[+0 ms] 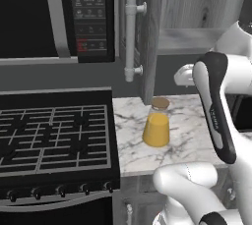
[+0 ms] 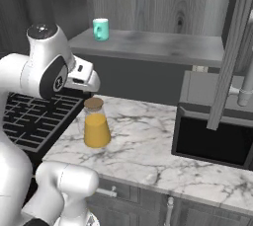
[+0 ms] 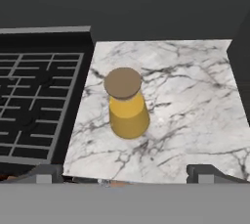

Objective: There is a tray on the dining counter. Grab the cup, mug, and pitcher and place them on the tray. The pitcher may be placed next to the tray if it cannot fit the tray.

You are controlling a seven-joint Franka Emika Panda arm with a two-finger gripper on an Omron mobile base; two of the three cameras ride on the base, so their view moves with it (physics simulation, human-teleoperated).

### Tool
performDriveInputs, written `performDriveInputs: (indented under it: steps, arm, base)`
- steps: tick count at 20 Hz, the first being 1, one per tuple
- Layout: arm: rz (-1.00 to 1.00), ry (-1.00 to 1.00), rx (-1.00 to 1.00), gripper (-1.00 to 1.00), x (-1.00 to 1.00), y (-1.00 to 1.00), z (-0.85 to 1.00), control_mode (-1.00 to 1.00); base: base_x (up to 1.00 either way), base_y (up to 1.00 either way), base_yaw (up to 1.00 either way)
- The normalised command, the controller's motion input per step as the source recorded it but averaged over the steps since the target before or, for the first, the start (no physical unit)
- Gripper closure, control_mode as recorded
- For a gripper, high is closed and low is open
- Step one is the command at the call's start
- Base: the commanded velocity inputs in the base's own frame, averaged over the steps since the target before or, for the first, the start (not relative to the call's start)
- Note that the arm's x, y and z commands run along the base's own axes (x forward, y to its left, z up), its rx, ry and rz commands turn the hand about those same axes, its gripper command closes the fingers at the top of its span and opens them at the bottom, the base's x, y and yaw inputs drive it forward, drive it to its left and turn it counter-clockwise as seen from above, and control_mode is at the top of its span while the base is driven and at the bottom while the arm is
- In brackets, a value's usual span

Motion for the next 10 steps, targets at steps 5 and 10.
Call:
performDriveInputs:
  steps: [5, 10]
  arm:
    - [0.00, -0.07, -0.06, -1.00, 0.49, 0.05, 0.39, -1.00]
    - [0.00, -0.05, -0.08, -1.00, 0.51, 0.03, 0.26, -1.00]
  base:
    - [0.00, 0.00, 0.00]
    - [0.00, 0.00, 0.00]
